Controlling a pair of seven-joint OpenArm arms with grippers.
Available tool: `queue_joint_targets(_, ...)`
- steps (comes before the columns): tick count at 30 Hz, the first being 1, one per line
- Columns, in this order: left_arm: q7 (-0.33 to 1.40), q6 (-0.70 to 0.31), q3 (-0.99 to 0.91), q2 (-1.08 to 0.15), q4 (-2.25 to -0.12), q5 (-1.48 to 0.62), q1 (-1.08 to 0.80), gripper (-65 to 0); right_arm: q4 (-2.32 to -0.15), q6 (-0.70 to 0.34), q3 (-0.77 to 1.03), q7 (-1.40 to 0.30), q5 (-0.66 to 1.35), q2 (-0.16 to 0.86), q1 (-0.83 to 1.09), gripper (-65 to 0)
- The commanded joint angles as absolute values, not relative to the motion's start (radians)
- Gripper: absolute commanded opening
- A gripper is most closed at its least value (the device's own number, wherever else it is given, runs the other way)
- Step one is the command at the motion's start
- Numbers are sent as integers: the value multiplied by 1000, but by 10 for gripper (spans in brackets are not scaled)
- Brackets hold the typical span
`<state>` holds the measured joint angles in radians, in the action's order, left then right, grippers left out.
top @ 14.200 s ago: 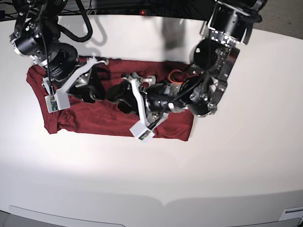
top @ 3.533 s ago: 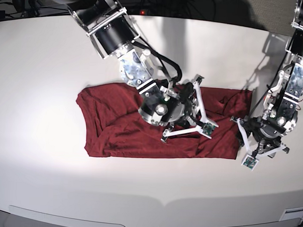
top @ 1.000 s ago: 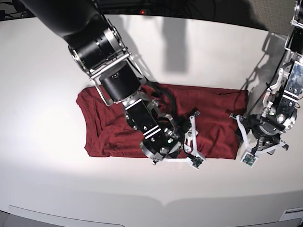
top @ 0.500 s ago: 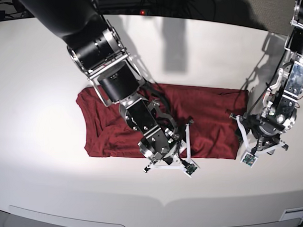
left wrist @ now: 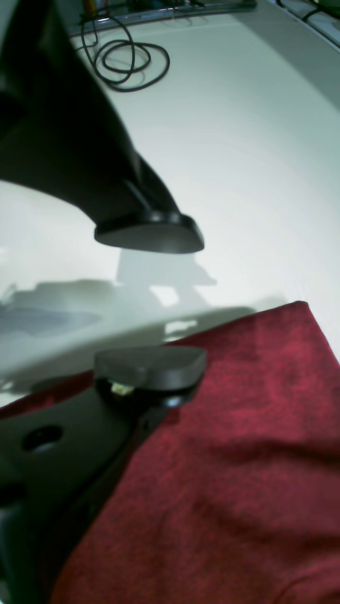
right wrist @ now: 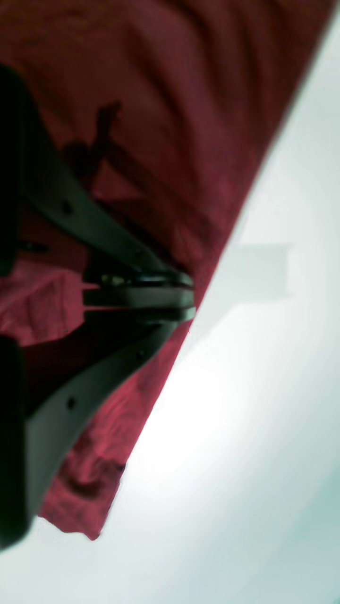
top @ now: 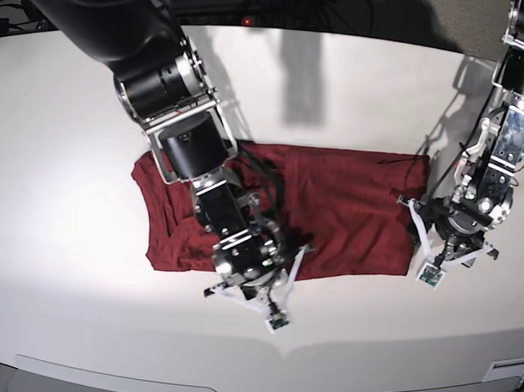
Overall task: Fold the T-shirt properly
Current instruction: 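Slide the right gripper to the shirt's end opposite the left gripper and grasp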
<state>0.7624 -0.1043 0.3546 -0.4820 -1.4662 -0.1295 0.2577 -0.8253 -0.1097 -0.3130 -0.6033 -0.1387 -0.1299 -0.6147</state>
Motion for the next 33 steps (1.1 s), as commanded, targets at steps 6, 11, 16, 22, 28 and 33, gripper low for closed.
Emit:
queue_joint_targets(6,743,-94,347,-493,-1483,-125,282,-341,-844,-104,-164,-573,-142,-133,-651,-471)
queue_joint_targets(11,744,-94,347,-493,-1483,-125,282,-341,-845,-105,-153,-604,-142,-105,-651,-450)
queue_joint_targets(16,739,-94,347,-493,-1483,-125,282,-341,-862,-147,-175,-679,-114,-25,-637,-450)
queue_joint_targets(22,739,-94,347,-474,-1483,-131,282,-341,-945,-160,-200,-717,-140,118,-588,-450)
queue_joint_targets(28,728,-94,347,-400,-1483,-134,282,-341,-950,-156,-200,-728,-251,253,-583,-450)
queue_joint_targets(33,724,-94,347,-383,-1483,-85,283,-341,-950,-157,-195,-780,-123,340,-579,-371)
